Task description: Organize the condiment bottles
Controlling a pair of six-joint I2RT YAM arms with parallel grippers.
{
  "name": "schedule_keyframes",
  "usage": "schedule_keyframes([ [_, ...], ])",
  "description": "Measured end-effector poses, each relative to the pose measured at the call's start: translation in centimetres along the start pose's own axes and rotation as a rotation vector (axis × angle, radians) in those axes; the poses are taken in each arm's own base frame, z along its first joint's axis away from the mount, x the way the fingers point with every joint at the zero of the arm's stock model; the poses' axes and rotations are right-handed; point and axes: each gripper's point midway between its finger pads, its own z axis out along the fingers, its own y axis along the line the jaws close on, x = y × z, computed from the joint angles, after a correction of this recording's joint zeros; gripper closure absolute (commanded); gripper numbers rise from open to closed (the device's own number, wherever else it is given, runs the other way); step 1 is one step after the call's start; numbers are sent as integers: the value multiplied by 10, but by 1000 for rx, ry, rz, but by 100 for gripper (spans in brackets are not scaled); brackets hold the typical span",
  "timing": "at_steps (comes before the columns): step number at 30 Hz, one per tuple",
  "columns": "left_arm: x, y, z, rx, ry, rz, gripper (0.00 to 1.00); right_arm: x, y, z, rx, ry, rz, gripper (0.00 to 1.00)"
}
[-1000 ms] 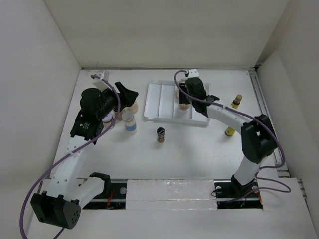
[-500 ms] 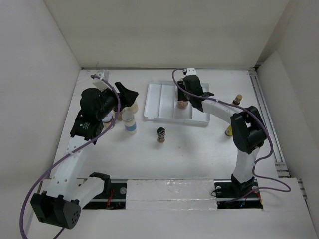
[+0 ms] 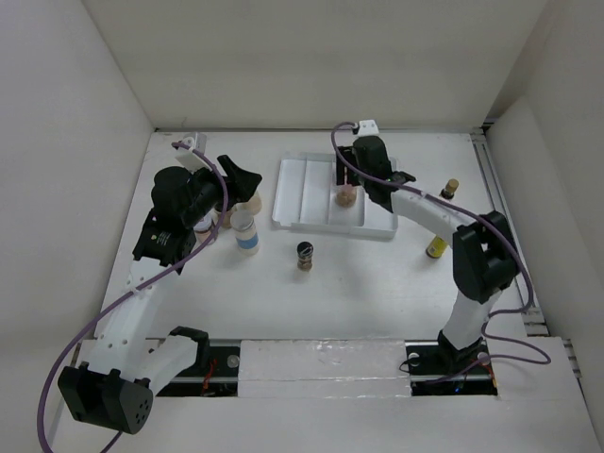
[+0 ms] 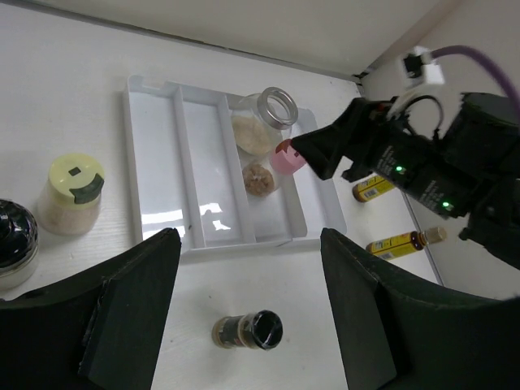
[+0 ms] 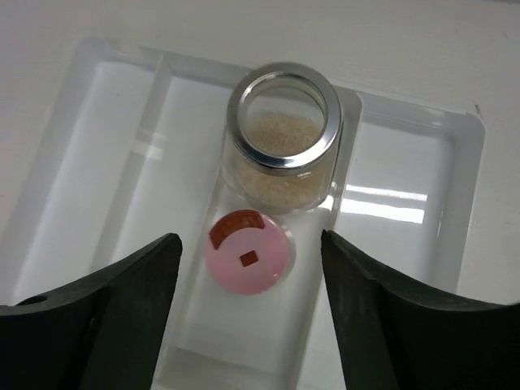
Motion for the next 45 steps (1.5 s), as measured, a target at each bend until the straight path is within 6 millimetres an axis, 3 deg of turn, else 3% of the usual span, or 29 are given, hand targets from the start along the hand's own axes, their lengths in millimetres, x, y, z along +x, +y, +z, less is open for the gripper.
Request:
schedule_keyframes([
  [2,0,0,0,-1,0,0,35,-21,10,-19,-39,-51,-2,53],
  [4,-1,1,0,-7,-5,0,35,-42,32,-36,-128,-110,-14,75],
  [7,-3,8,0,-47,-20,-3,36,-59,83,-48,-317,-159,-45,81],
  [10,-7,20,-4,-120,-47,-16,38,-53,132,-40,-486,-146,-83,76],
  [13,-11,33,-10,-201,-77,-29,38,-24,170,-25,-605,-86,-136,59],
  [15,-14,39,-13,-239,-97,-39,38,-3,190,-15,-668,-49,-177,42],
  [18,-17,43,-17,-270,-120,-46,38,23,221,-8,-771,-14,-243,29],
  [22,-19,45,-19,-285,-132,-52,38,39,253,-2,-860,-13,-309,26],
  [28,-19,44,-19,-281,-130,-56,38,34,279,15,-919,-39,-350,24],
  [34,-17,40,-18,-258,-118,-56,38,28,287,30,-909,-60,-359,24],
  [38,-15,37,-17,-243,-108,-56,38,29,291,33,-902,-69,-368,38],
  [42,-15,36,-16,-235,-104,-56,38,29,292,35,-888,-76,-365,66],
  [45,-14,35,-15,-228,-99,-56,38,31,288,35,-864,-92,-348,68],
])
